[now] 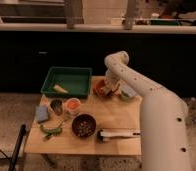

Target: Wipe red bowl with eraser

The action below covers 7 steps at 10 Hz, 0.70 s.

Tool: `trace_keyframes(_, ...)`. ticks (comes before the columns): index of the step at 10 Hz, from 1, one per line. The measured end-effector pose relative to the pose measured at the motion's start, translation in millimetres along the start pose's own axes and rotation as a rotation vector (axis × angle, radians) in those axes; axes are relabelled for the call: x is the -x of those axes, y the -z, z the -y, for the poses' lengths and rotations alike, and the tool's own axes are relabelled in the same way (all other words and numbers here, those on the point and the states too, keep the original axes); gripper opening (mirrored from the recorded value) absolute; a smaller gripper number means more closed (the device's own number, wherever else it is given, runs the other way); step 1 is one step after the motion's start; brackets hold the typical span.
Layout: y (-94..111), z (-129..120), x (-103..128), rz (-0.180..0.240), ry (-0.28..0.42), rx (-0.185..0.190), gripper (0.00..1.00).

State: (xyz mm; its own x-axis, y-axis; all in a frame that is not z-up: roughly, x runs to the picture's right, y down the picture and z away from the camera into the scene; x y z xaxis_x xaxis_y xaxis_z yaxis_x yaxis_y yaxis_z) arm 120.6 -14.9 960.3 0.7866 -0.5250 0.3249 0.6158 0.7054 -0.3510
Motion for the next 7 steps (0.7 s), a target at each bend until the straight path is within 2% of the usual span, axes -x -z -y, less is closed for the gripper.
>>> trace_keyframes(5,-14,21,-6,-0.001,-0.013,-0.016,0.00)
trace_keyframes(7,-16,29,5,0.015,0.006,-0.028,0.00)
